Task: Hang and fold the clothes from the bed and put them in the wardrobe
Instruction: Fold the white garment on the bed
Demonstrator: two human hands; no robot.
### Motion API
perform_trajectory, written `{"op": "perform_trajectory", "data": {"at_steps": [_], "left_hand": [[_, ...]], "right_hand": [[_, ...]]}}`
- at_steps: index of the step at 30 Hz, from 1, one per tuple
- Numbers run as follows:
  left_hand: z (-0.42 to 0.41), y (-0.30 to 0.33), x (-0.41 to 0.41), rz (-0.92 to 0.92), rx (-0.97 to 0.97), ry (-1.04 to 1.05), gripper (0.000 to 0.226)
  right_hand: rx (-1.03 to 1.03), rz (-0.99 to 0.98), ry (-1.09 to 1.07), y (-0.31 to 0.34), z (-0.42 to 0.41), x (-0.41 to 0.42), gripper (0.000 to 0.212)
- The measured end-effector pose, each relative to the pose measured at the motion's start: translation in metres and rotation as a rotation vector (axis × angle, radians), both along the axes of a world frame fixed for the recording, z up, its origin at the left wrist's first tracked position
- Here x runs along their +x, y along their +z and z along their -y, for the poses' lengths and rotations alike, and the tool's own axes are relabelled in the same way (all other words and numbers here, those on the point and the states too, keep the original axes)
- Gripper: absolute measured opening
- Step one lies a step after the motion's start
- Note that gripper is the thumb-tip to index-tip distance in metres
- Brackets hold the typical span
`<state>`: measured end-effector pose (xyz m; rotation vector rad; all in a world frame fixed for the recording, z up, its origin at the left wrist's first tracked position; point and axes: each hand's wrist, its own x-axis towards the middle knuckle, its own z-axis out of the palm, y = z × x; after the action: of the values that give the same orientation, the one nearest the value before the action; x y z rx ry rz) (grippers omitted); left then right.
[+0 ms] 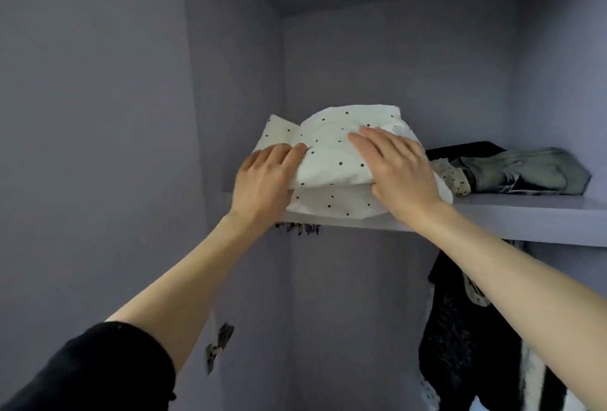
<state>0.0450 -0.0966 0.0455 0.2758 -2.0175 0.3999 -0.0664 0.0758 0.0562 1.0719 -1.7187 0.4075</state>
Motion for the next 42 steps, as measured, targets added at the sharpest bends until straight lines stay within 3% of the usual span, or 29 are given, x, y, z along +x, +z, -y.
{"op": "perform_trajectory", "data": {"at_steps": [8,11,16,18,20,22,24,29,33,36,39,42], "left_hand": [[0.066,0.078,-0.101,-0.130,-0.128,0.071,0.063],[0.095,0.084,-0.137,-0.134,-0.133,0.085,0.063],[0.151,0.082,-0.176,-0.252,-0.190,0.085,0.056],[0.167,0.071,-0.184,-0.155,-0.167,0.103,0.063],[0.186,0.048,-0.190,0.147,-0.031,0.188,0.067],[0.206,0.025,-0.190,0.506,0.253,0.179,0.065],[0.214,0.016,-0.189,0.675,0.382,0.112,0.065],[0.213,0.015,-0.188,0.685,0.258,0.148,0.071],[0.211,0.012,-0.185,0.759,0.518,-0.043,0.076],[0.213,0.005,-0.187,0.772,0.647,-0.135,0.058],[0.214,-0.003,-0.196,0.783,0.495,0.068,0.051],[0.207,-0.006,-0.204,0.777,0.496,0.166,0.053]], "right_hand": [[-0.110,-0.322,-0.081,0.078,0.076,-0.102,0.058],[-0.096,-0.415,-0.175,0.088,0.108,-0.140,0.049],[-0.120,-0.462,-0.122,0.085,0.160,-0.185,0.048],[0.037,-0.328,-0.165,0.073,0.174,-0.192,0.064],[0.345,-0.086,-0.204,0.051,0.190,-0.200,0.082],[0.613,0.269,-0.149,0.028,0.203,-0.205,0.081],[0.720,0.552,-0.050,0.018,0.209,-0.205,0.074],[0.619,0.721,0.067,0.014,0.204,-0.201,0.073],[0.700,1.016,0.171,0.015,0.194,-0.199,0.079],[0.719,1.025,0.163,0.012,0.198,-0.198,0.071],[0.686,0.941,0.094,0.002,0.210,-0.196,0.056],[0.673,0.854,-0.011,-0.006,0.219,-0.195,0.054]]}}
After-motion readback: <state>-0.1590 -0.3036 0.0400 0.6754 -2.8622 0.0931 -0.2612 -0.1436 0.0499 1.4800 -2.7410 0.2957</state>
